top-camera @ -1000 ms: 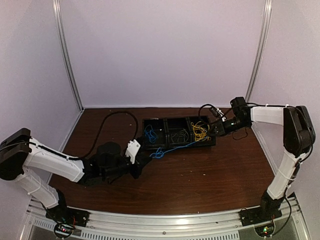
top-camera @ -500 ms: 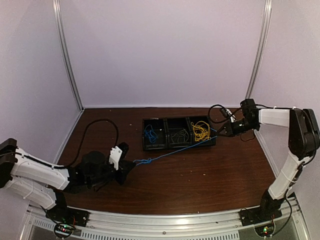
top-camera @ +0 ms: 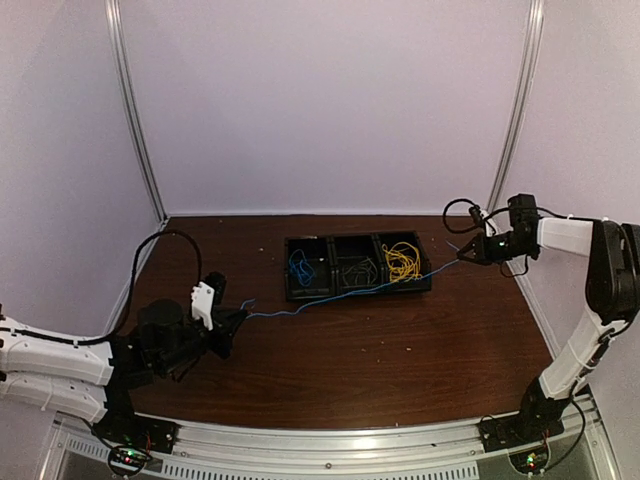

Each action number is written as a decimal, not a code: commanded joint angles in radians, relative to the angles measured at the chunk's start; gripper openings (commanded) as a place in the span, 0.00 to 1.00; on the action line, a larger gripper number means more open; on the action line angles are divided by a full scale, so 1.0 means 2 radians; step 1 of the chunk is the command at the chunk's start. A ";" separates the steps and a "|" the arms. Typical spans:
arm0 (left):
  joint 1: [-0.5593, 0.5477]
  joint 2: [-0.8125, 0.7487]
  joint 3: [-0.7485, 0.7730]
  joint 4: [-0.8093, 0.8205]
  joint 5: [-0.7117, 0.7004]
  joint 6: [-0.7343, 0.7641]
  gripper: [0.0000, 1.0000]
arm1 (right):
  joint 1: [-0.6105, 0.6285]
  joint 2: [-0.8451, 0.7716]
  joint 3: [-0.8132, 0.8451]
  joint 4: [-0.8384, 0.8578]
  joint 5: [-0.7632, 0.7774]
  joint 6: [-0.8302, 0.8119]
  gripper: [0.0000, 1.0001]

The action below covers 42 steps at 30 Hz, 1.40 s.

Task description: Untangle the cables

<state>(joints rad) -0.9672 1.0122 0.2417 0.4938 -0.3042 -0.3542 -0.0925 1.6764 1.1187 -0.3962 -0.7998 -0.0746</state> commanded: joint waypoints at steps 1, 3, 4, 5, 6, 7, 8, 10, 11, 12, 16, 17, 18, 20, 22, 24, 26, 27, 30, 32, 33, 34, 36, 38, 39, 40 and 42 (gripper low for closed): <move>0.003 -0.022 0.010 0.001 -0.012 0.009 0.00 | -0.005 -0.023 0.002 0.013 -0.013 0.000 0.00; 0.003 -0.021 0.019 0.007 -0.004 0.013 0.00 | 0.007 -0.040 0.008 0.017 -0.035 -0.001 0.00; 0.003 -0.017 0.026 0.012 0.001 0.016 0.00 | 0.018 -0.047 0.015 0.015 -0.039 -0.004 0.00; 0.003 -0.011 0.035 0.018 0.004 0.020 0.00 | 0.033 -0.053 0.025 0.014 -0.043 -0.007 0.00; 0.003 0.002 0.046 0.024 0.007 0.025 0.00 | 0.044 -0.055 0.037 0.009 -0.044 -0.008 0.00; 0.003 0.013 0.057 0.030 0.008 0.030 0.00 | 0.068 -0.055 0.051 0.005 -0.045 -0.008 0.00; 0.004 0.028 0.072 0.035 0.007 0.035 0.00 | 0.087 -0.051 0.068 0.001 -0.045 -0.007 0.00; 0.007 0.062 0.108 0.037 0.012 0.039 0.00 | 0.129 -0.034 0.101 -0.005 -0.047 -0.003 0.00; 0.010 0.080 0.130 0.036 0.014 0.038 0.00 | 0.150 -0.023 0.123 -0.006 -0.046 0.001 0.00; 0.011 0.097 0.157 0.035 0.016 0.038 0.00 | 0.169 -0.011 0.141 -0.008 -0.045 0.002 0.00; 0.015 0.163 0.234 0.034 0.010 0.035 0.00 | 0.242 0.046 0.211 -0.010 -0.032 0.006 0.00; 0.017 0.176 0.248 0.040 0.012 0.037 0.00 | 0.256 0.062 0.229 -0.008 -0.029 0.008 0.00; 0.020 0.188 0.262 0.043 0.011 0.038 0.00 | 0.269 0.079 0.249 -0.007 -0.025 0.010 0.00; 0.026 0.210 0.289 0.043 0.015 0.036 0.00 | 0.288 0.115 0.289 -0.006 -0.024 0.019 0.00; 0.035 0.231 0.313 0.046 0.026 0.033 0.00 | 0.303 0.150 0.327 -0.001 -0.028 0.030 0.00; 0.042 0.248 0.334 0.045 0.035 0.032 0.00 | 0.315 0.177 0.361 0.008 -0.024 0.037 0.00; 0.049 0.266 0.355 0.040 0.037 0.031 0.00 | 0.325 0.202 0.391 0.015 -0.012 0.047 0.00; 0.053 0.275 0.362 0.038 0.038 0.029 0.00 | 0.328 0.215 0.405 0.015 -0.006 0.051 0.00; 0.068 0.306 0.379 0.034 0.042 0.014 0.00 | 0.332 0.252 0.439 0.015 0.013 0.056 0.00; 0.078 0.322 0.380 0.044 0.052 0.005 0.00 | 0.332 0.277 0.454 0.013 0.026 0.057 0.00; 0.082 0.331 0.380 0.053 0.056 0.003 0.00 | 0.331 0.287 0.461 0.013 0.031 0.055 0.00; 0.087 0.339 0.380 0.061 0.061 0.002 0.00 | 0.332 0.297 0.465 0.012 0.035 0.054 0.00; 0.093 0.360 0.386 0.068 0.070 -0.004 0.00 | 0.332 0.313 0.472 0.011 0.049 0.053 0.00; 0.095 0.381 0.393 0.075 0.078 -0.006 0.00 | 0.331 0.329 0.482 0.007 0.058 0.052 0.00; 0.095 0.391 0.396 0.080 0.084 -0.007 0.00 | 0.332 0.336 0.487 0.004 0.060 0.053 0.00; 0.096 0.400 0.399 0.086 0.090 -0.008 0.00 | 0.331 0.343 0.492 0.001 0.063 0.053 0.00; 0.096 0.419 0.410 0.091 0.099 -0.013 0.00 | 0.332 0.358 0.500 -0.005 0.064 0.055 0.00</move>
<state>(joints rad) -0.7757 1.7992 1.0096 0.5835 -0.1677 -0.3531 0.5697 2.3482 2.0697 -0.3840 -0.7185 0.0273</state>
